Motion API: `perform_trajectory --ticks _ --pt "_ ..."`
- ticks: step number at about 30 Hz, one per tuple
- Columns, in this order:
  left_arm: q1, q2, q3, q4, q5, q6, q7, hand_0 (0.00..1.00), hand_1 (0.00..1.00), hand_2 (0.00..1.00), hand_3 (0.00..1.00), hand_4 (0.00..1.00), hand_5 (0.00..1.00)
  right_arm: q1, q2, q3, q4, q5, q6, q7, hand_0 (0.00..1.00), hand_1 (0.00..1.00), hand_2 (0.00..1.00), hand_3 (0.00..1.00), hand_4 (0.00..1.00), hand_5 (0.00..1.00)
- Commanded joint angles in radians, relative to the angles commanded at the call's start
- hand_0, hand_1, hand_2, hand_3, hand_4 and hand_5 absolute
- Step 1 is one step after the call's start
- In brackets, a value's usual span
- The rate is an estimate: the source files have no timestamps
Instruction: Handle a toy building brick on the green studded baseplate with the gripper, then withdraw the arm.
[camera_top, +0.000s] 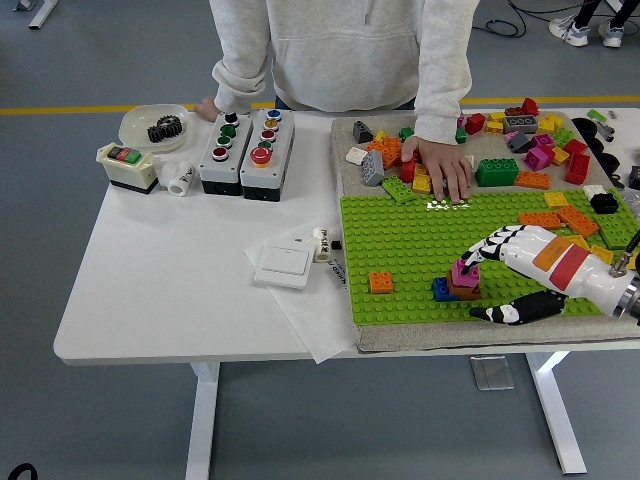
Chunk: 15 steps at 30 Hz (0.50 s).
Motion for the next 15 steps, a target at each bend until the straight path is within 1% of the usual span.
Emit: perform_trajectory --ticks 15 --pt "-0.001 0.0 0.004 0.0 -0.005 0.0 -0.001 0.726 0.733 0.736 0.596 0.66 0.598 0.002 0.005 -0.02 -0.016 -0.007 -0.002 0.004 0.71 0.675 0.71 0.608 0.843 0.727"
